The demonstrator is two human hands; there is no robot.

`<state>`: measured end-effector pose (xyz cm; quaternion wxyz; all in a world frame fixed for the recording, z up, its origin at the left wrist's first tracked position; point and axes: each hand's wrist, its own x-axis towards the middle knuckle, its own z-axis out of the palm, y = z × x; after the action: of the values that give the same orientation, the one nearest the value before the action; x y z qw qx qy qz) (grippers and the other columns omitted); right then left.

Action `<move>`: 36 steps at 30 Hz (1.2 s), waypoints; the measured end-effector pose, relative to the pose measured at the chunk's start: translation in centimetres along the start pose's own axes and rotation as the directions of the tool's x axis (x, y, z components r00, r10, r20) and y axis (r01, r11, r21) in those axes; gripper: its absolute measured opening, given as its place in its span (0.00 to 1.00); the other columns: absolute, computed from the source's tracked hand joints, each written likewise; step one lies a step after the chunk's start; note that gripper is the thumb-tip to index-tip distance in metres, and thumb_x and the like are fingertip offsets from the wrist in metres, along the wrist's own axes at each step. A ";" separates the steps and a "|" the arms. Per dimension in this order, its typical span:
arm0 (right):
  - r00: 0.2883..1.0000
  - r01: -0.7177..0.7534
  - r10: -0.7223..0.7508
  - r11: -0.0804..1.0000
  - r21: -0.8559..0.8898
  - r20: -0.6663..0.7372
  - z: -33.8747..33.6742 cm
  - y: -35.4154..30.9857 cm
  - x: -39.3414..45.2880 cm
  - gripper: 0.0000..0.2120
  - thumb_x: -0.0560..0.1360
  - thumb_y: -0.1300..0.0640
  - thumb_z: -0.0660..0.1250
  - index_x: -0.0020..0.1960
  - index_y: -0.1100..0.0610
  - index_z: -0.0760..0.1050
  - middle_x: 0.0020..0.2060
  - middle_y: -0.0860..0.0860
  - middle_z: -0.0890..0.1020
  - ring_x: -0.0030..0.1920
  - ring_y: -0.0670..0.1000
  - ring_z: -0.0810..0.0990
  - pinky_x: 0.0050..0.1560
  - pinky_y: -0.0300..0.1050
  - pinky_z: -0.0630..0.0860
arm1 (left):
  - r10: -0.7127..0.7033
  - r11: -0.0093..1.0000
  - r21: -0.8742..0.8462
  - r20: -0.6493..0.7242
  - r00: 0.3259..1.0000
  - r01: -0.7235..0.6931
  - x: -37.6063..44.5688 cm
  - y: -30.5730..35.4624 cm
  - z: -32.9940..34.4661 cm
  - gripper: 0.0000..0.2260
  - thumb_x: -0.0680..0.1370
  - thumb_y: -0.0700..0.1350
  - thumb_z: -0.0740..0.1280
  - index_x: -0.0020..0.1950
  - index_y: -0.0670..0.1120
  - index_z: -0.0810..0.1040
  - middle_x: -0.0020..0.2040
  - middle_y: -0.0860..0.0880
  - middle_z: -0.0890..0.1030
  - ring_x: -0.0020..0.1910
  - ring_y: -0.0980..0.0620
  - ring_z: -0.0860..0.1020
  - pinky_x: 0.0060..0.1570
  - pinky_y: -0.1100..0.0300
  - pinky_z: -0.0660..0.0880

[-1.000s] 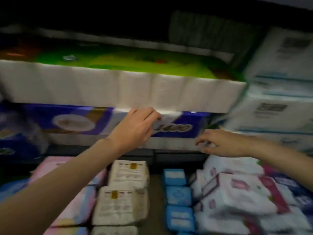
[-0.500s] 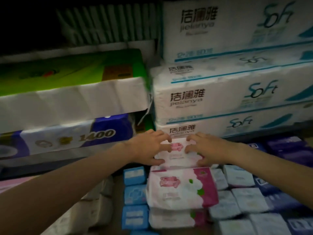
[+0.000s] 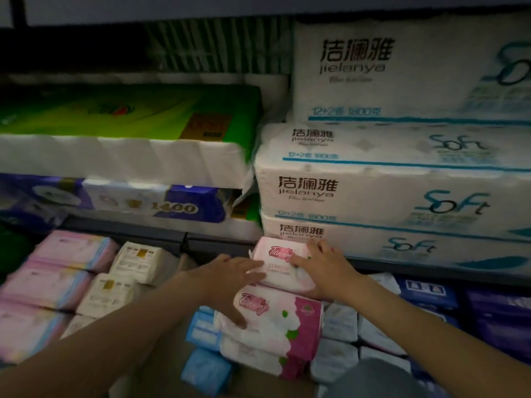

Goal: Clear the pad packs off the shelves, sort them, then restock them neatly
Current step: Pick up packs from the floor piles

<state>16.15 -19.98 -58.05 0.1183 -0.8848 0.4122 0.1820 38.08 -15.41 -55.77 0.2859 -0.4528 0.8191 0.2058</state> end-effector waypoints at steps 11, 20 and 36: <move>0.997 -0.073 0.077 0.988 -0.136 0.025 -0.8 -2.4 2.6 0.35 0.74 0.53 0.68 0.75 0.47 0.53 0.67 0.63 0.64 0.66 0.62 0.63 0.65 0.53 0.63 | -0.043 0.999 0.030 0.039 0.998 0.042 0.0 0.6 1.3 0.55 0.67 0.57 0.75 0.76 0.45 0.35 0.75 0.44 0.33 0.75 0.44 0.37 0.72 0.42 0.41; 0.979 -0.202 0.202 0.978 -0.046 -0.013 -0.1 -3.1 2.0 0.35 0.72 0.50 0.70 0.74 0.46 0.56 0.68 0.60 0.64 0.68 0.61 0.61 0.67 0.51 0.58 | -0.060 0.994 0.096 -0.011 0.998 0.061 0.2 1.3 1.4 0.54 0.67 0.56 0.75 0.76 0.44 0.38 0.76 0.42 0.36 0.76 0.42 0.41 0.72 0.41 0.44; 0.943 -0.331 0.328 0.916 0.226 0.048 -0.3 -1.0 -2.5 0.23 0.74 0.54 0.68 0.68 0.50 0.68 0.68 0.55 0.65 0.67 0.58 0.64 0.67 0.50 0.64 | -0.109 0.965 0.237 -0.021 0.994 0.110 0.7 3.5 0.2 0.42 0.71 0.47 0.73 0.75 0.43 0.49 0.73 0.39 0.53 0.72 0.39 0.56 0.70 0.39 0.54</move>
<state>15.56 -17.73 -56.72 0.1900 -0.7821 0.5730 0.1542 34.86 -13.96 -56.15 0.3461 -0.4605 0.8126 0.0882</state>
